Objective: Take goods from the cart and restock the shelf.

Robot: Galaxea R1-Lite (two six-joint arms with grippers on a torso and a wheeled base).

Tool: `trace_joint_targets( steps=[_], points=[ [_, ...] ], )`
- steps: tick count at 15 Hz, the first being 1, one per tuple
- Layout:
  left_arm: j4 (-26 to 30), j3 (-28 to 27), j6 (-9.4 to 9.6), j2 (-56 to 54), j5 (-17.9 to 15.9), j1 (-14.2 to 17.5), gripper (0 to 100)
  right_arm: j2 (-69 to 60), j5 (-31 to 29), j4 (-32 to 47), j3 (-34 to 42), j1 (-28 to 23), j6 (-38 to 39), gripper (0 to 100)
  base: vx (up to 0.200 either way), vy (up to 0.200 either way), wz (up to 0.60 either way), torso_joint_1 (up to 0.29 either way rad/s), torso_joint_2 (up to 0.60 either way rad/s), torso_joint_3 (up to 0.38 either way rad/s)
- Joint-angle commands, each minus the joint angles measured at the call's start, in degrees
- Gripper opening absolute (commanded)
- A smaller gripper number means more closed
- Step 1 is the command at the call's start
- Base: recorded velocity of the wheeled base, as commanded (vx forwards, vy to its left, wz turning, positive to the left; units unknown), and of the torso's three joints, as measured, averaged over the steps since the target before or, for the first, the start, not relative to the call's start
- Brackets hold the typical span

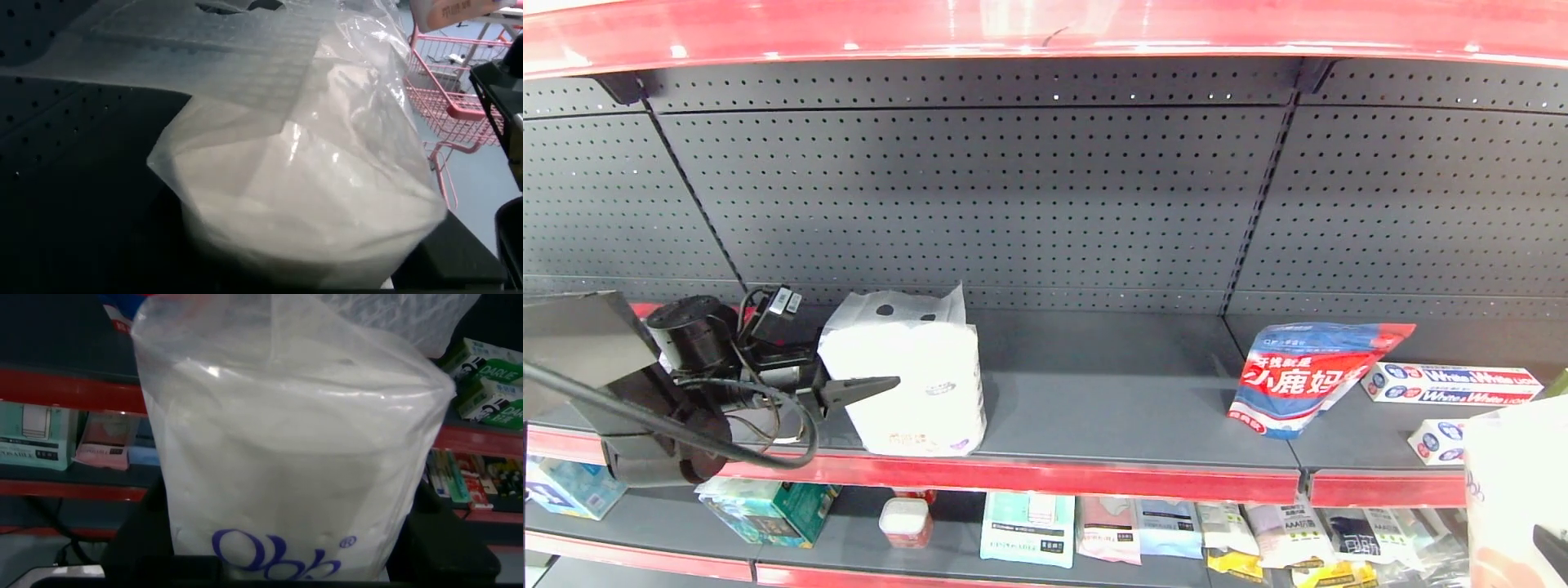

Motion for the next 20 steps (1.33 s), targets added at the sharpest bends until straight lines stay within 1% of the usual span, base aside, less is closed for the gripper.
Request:
trace_joint_targets(
  steps=[1, 2, 4, 5, 6, 7, 8, 10, 11, 13, 14, 15, 16, 19, 20],
  points=[
    [-1.18, -0.76, -0.71, 2.72, 0.40, 0.14, 0, 0.07, 0.01, -0.02, -0.01, 0.01, -0.01, 0, 0.000, 0.000, 0.00, 0.000, 0.00, 0.000],
    [-1.18, -0.94, -2.20, 2.98, 0.49, 0.14, 0, 0.07, 0.01, -0.02, -0.01, 0.01, -0.09, 0, 0.000, 0.000, 0.00, 0.000, 0.00, 0.000],
    [-1.18, -2.52, -2.91, 3.25, 0.76, 0.22, 0, 0.07, 0.01, -0.02, -0.01, 0.01, -0.09, 0, 0.000, 0.000, 0.00, 0.000, 0.00, 0.000],
    [-1.18, -4.72, -4.14, 3.77, 1.11, 0.22, 0, 0.07, 0.01, 0.07, -0.01, 0.01, -0.09, 0, 0.000, 0.000, 0.00, 0.000, 0.00, 0.000],
    [-1.18, -5.42, -5.10, 3.77, 1.28, 0.22, 0, 0.07, 0.01, -0.02, -0.01, 0.01, -0.09, 0, 0.000, 0.000, 0.00, 0.000, 0.00, 0.000],
    [-1.18, -8.32, -8.97, 3.60, 1.99, 0.14, 0, 0.07, 0.01, 0.07, -0.01, 0.01, -0.09, 0, 0.000, 0.000, 0.00, 0.000, 0.00, 0.000],
    [-1.18, -10.17, -10.03, 3.60, 2.25, 0.14, 0, 0.07, 0.01, -0.02, -0.01, 0.01, -0.09, 0, 0.000, 0.000, 0.00, 0.000, 0.00, 0.000],
    [-1.18, -11.14, -10.82, 3.51, 2.25, 0.14, 0, 0.07, 0.01, -0.02, -0.01, 0.01, -0.09, 0, 0.000, 0.000, 0.00, 0.000, 0.00, 0.000],
    [-1.18, -9.55, -11.08, 2.81, 2.25, 0.14, 0, 0.07, 0.01, -0.02, -0.01, 0.01, -0.09, 0, 0.000, 0.000, 0.00, 0.000, 0.00, 0.000],
    [-1.18, -6.48, -10.29, 2.28, 2.07, 0.14, 0, 0.07, 0.01, -0.02, -0.01, 0.01, -0.09, 0, 0.000, 0.000, 0.00, 0.000, 0.00, 0.000],
    [-1.18, -5.86, -9.59, 2.28, 2.07, 0.14, 0, 0.07, 0.01, -0.02, -0.01, 0.01, -0.09, 0, 0.000, 0.000, 0.00, 0.000, 0.00, 0.000],
    [-1.18, -5.86, -9.50, 2.28, 2.07, 0.14, 0, 0.07, 0.01, -0.02, -0.01, 0.01, -0.09, 0, 0.000, 0.000, 0.00, 0.000, 0.00, 0.000],
    [-1.18, -5.42, -8.53, 2.37, 1.63, 0.22, 0, 0.16, 0.01, -0.02, 0.08, 0.01, -0.09, 0, 0.000, 0.000, 0.00, 0.000, 0.00, 0.000],
    [-1.18, -3.49, -6.42, 2.45, 1.55, 0.22, 0, 0.07, 0.01, -0.02, 0.69, 0.01, -0.09, 0, 0.000, 0.000, 0.00, 0.000, 0.00, 0.000],
    [-1.18, -2.96, -6.07, 2.45, 1.55, 0.22, 0, 0.07, 0.01, -0.02, 0.69, 0.01, -0.09, 0, 0.000, 0.000, 0.00, 0.000, 0.00, 0.000]
  ],
)
